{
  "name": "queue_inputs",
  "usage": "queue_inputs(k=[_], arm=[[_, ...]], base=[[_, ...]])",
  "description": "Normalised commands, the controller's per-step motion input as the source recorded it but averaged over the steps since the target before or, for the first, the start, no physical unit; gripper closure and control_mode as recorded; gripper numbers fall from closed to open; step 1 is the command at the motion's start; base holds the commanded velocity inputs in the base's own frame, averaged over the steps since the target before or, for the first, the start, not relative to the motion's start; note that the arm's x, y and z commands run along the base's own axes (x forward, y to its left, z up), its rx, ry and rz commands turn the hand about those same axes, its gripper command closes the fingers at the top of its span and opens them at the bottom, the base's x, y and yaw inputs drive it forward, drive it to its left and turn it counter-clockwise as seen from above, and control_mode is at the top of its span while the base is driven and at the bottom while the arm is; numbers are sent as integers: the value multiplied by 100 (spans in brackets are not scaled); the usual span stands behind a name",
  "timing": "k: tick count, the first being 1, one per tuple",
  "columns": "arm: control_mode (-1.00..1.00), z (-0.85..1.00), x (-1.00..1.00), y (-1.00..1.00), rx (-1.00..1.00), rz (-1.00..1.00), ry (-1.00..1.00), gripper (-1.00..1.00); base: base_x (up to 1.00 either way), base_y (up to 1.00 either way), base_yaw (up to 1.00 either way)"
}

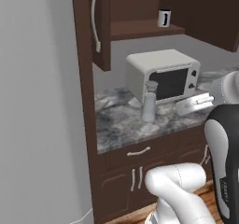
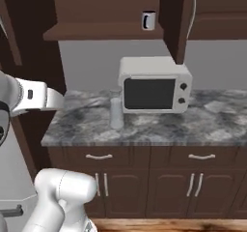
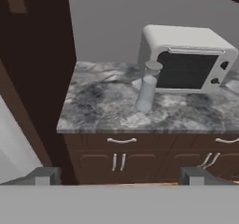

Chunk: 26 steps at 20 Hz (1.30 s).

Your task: There is a tray on the dining counter. Grab the cup, mug, and pitcher and place them on the tray. The pitcher may be placed next to the tray if it cannot fit the tray.

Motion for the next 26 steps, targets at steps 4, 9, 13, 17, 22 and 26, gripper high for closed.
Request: queue_inputs(k=[4,9,13,17,22,26], arm=[[100,0,0,0,0,0,0,-100],[100,0,0,0,0,0,0,-100],[100,0,0,0,0,0,0,-100],[100,0,0,0,0,0,0,-100],[100,0,0,0,0,0,0,-100],[100,0,0,0,0,0,0,-100]], base=[[63,-60,-4],[52,-78,0],[49,-31,9],[52,1,22],[33,13,24],[43,0,18]])
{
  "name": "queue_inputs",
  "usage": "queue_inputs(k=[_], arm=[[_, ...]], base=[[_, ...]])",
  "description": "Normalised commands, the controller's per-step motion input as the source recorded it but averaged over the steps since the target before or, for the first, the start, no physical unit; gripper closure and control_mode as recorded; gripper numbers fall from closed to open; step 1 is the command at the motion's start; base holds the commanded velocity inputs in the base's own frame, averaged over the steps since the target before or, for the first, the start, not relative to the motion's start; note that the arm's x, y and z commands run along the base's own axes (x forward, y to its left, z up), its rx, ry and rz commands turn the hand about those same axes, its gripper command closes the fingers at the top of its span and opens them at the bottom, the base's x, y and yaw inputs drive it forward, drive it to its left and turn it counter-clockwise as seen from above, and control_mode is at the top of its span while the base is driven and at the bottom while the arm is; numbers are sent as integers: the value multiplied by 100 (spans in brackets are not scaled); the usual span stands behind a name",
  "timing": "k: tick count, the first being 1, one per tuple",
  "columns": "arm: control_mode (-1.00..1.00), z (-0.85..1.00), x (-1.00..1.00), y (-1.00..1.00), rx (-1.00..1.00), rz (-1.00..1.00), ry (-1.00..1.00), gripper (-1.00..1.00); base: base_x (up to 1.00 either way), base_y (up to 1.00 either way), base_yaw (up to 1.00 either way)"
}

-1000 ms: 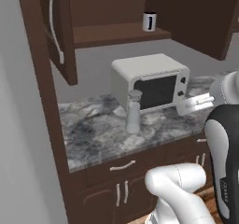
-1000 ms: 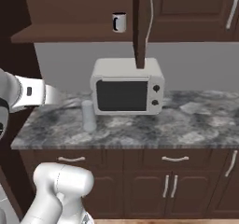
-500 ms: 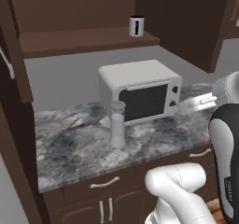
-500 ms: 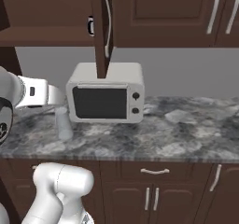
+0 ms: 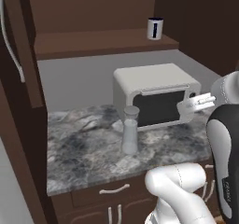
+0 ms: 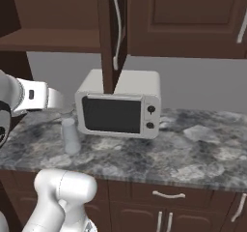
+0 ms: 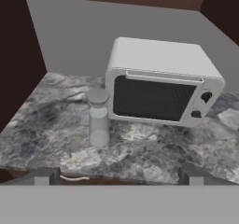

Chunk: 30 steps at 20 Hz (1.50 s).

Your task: There is a tray on the dining counter. Grab the cup, mug, and pitcher and place them on the tray. The pitcher may be placed next to the tray if it cannot fit the tray.

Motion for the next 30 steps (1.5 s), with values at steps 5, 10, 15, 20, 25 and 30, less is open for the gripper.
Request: queue_inputs(k=[5,10,15,20,25,30], arm=[[100,0,0,0,0,0,0,-100],[100,0,0,0,0,0,0,-100],[100,0,0,0,0,0,0,-100],[-100,3,0,1,0,0,0,-100],[-100,56,-2,19,-1,-7,-4,-100],[-100,65,-1,0,-1,-17,-1,-100]], base=[[50,2,20],[15,5,12],[0,0,0],[0,0,0],[0,0,0],[0,0,0]])
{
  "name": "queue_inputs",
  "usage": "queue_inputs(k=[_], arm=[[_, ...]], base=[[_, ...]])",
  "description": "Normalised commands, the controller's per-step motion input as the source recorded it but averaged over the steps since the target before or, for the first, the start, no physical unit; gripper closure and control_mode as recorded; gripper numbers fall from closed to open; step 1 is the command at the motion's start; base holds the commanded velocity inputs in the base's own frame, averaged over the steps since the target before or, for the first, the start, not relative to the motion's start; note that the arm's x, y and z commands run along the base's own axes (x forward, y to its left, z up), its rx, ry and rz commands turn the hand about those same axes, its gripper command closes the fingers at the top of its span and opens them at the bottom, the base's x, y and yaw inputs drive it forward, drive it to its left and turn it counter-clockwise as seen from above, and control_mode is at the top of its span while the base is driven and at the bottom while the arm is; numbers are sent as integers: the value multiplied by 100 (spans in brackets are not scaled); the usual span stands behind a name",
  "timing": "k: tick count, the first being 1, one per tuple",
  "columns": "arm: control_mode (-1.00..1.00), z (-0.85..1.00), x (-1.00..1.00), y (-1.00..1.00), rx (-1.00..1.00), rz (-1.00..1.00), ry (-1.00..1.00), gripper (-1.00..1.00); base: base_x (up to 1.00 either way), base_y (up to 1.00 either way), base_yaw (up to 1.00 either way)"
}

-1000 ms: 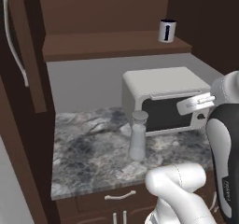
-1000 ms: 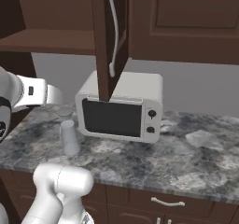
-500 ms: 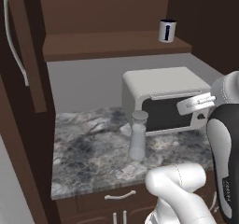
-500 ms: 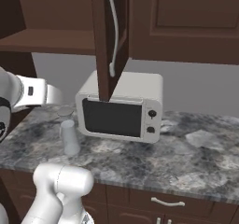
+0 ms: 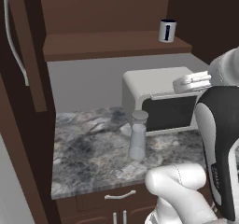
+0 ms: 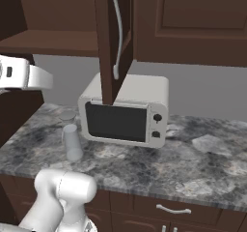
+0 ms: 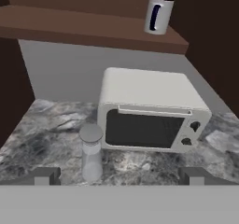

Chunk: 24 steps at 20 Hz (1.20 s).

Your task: There is a tray on the dining counter. Grab the cup, mug, and pitcher and place them on the tray. The pitcher may be placed next to the tray if it cannot fit the tray.

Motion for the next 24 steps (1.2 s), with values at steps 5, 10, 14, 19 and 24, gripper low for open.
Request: queue_inputs(k=[5,10,14,19,24], arm=[[-100,29,22,-3,0,-13,-1,-100],[-100,0,39,0,1,0,-14,-100],[-100,0,27,-2,1,0,-23,-100],[-100,0,3,-5,1,-1,-30,-100],[-100,32,31,-2,9,-13,-2,-100]], base=[[0,0,0],[0,0,0],[0,0,0],[0,0,0],[0,0,0]])
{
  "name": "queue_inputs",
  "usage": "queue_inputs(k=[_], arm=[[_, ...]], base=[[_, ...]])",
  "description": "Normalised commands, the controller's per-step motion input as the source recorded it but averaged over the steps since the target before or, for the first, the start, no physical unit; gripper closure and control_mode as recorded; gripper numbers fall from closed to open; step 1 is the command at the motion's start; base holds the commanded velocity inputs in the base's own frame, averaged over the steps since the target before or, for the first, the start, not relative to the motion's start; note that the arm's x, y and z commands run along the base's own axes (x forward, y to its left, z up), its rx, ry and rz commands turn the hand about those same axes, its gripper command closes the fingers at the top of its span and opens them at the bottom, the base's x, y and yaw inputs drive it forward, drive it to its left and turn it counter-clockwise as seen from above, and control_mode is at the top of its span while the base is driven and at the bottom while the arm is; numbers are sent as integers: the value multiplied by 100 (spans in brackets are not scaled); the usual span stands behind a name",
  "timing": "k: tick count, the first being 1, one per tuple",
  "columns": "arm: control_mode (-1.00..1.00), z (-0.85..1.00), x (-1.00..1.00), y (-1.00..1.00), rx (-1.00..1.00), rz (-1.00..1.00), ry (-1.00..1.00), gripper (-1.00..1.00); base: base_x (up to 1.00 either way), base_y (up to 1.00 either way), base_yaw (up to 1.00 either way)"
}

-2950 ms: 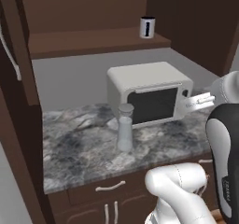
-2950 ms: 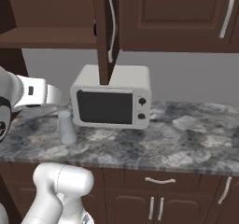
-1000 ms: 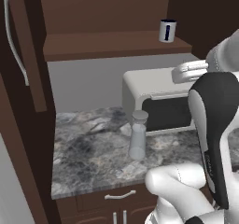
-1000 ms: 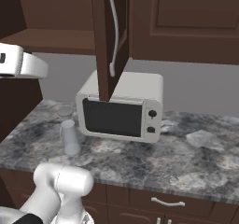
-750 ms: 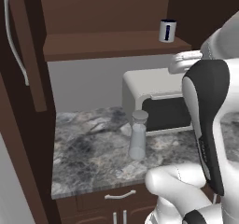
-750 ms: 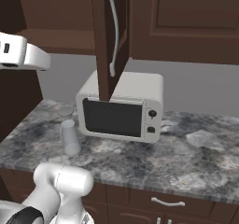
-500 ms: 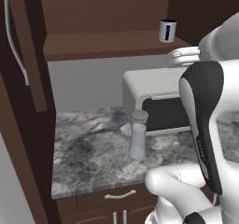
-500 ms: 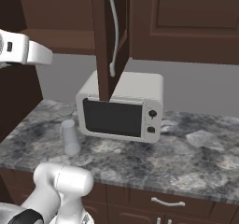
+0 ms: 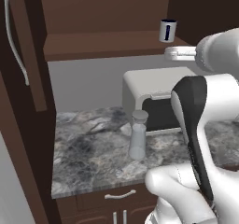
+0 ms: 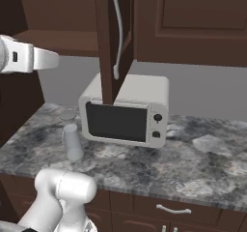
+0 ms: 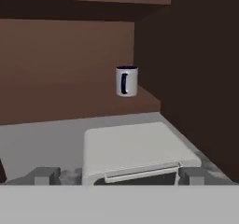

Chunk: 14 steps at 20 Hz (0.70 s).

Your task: There is a tray on the dining counter. Grab the cup, mug, and pitcher and place them on the tray. The pitcher may be placed next to the tray if it cannot fit the tray.

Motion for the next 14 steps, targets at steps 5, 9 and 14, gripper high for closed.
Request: queue_inputs(k=[5,9,14], arm=[[-100,50,24,-20,10,-6,5,-100],[-100,31,11,-28,9,0,5,-100],[-100,9,7,-6,2,0,8,-100]], base=[[0,0,0],[0,0,0],[0,0,0]])
